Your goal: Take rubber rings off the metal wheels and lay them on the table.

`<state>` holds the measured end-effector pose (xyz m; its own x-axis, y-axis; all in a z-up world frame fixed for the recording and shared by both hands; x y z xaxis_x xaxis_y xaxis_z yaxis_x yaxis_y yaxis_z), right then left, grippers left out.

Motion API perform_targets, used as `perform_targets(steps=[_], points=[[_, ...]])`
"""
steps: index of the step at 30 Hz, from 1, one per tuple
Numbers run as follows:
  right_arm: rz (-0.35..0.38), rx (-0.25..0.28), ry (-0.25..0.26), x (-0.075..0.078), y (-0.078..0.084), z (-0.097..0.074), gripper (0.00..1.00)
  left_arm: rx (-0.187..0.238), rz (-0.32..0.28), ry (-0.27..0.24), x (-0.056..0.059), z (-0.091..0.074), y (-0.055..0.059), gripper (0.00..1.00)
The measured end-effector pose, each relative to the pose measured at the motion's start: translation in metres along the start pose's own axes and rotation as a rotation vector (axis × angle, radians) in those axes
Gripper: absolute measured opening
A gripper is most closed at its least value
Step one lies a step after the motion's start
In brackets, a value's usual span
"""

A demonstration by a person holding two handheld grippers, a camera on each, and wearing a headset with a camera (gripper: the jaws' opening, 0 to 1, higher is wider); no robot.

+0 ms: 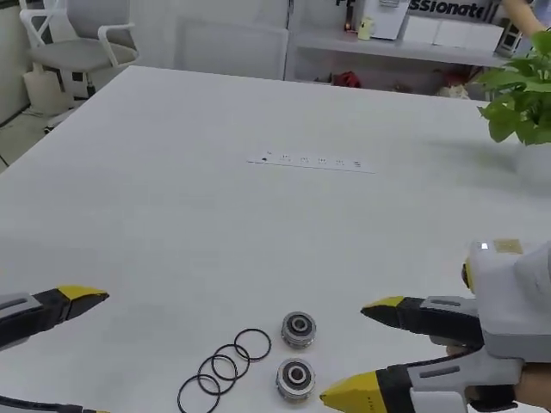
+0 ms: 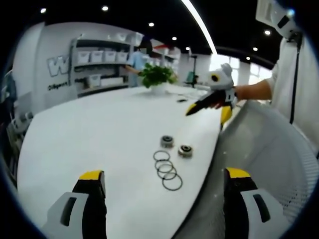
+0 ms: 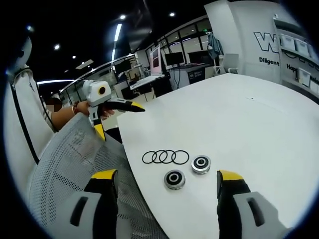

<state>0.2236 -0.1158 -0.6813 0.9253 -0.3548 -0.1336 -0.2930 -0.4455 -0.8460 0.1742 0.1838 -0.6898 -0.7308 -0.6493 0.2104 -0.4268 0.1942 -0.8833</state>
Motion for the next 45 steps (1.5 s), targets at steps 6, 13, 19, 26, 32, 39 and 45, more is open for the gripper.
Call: perform_targets(steps=[6, 13, 19, 26, 32, 39, 45], points=[[0.024, 0.009, 0.029, 0.007, 0.010, -0.008, 0.83, -0.007, -0.006, -0.018, 0.000, -0.001, 0.001, 1.00], [0.035, 0.004, 0.041, 0.010, 0.022, -0.009, 0.87, -0.020, -0.019, -0.039, 0.001, 0.000, 0.005, 1.00], [0.061, -0.001, 0.038, 0.008, 0.031, -0.008, 0.94, -0.031, -0.026, -0.050, 0.002, 0.001, 0.008, 1.00], [0.076, -0.016, 0.037, 0.009, 0.043, -0.010, 0.98, -0.045, -0.037, -0.065, 0.002, 0.002, 0.011, 1.00], [0.081, -0.027, 0.043, 0.012, 0.050, -0.013, 1.00, -0.049, -0.046, -0.076, 0.001, 0.004, 0.012, 1.00], [0.083, -0.042, 0.039, 0.014, 0.056, -0.014, 1.00, -0.048, -0.053, -0.088, -0.001, 0.004, 0.014, 1.00], [0.081, -0.048, 0.032, 0.012, 0.058, -0.012, 0.99, -0.056, -0.056, -0.092, -0.002, 0.005, 0.014, 1.00]])
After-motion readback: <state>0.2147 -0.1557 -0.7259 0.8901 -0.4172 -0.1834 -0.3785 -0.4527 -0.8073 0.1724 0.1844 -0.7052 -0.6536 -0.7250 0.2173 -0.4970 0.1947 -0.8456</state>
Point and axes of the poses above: the centre of the closed fingertips' face, and the gripper's own axes: z roughly forward along the fingers, x roughly to its right, y roughly out of its underside, the point moved 8 cm from there along -z, roughly backward along the fingers, and after that the axes turned 7 degrees about -z, right-handed, at the moved point
